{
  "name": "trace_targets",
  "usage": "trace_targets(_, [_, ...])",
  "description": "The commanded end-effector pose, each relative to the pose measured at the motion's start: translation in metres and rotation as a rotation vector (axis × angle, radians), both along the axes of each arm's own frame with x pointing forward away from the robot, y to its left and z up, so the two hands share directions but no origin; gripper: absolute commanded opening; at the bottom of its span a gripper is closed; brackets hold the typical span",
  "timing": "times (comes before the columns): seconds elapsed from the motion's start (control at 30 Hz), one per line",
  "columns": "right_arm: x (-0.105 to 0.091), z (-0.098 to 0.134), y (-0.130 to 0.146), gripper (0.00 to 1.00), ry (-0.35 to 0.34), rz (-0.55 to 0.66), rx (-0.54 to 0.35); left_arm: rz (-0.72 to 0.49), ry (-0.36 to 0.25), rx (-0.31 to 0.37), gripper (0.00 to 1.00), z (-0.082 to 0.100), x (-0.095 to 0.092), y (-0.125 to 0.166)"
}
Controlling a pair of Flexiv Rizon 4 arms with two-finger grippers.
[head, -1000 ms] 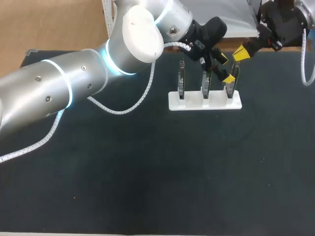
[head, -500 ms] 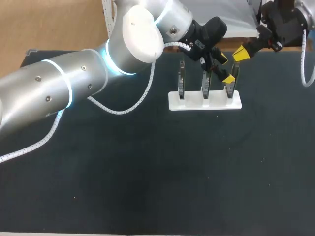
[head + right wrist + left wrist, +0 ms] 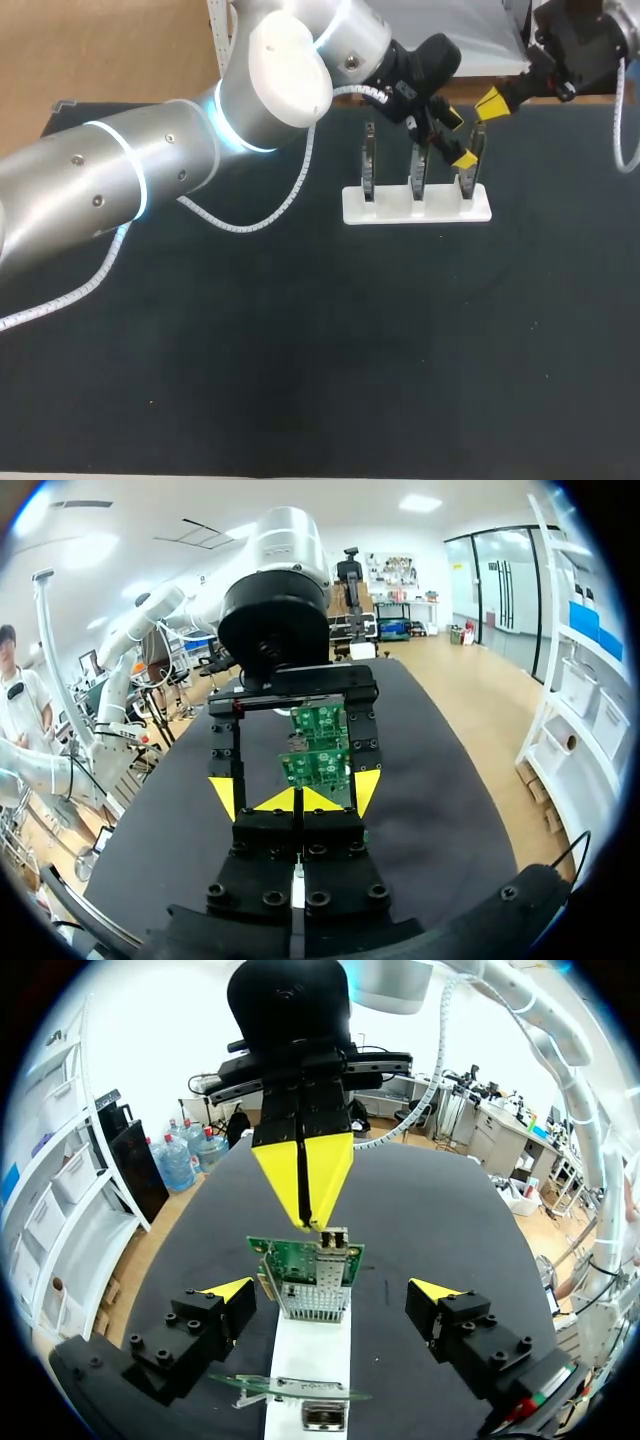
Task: Pick up the optical module with the left hand, and insert it into the network port with the right hand.
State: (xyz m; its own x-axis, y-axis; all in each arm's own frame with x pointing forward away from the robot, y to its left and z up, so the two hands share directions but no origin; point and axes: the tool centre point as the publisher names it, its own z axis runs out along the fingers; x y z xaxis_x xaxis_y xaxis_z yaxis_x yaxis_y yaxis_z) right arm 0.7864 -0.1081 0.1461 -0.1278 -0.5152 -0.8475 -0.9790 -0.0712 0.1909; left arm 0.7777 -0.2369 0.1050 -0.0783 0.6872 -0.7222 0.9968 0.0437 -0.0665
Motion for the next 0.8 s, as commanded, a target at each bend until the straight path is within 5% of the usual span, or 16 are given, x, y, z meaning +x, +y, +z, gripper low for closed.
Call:
trace_targets(0.03, [-0.003,0.004,-0.001,0.0,-0.012,-0.009,0.003,0.002,0.0,0.005,1.0,0.001,0.004,-0.001])
trace_targets(0.43, [0.003,0.018,-0.008,0.0,-0.055,-0.038,0.029,0.044,-0.05,-0.004,1.0,0.015,0.014,0.008])
trace_targets(0.8, [0.009,0.034,-0.014,0.0,-0.114,-0.068,0.042,0.12,-0.146,-0.069,1.0,0.053,0.032,0.02])
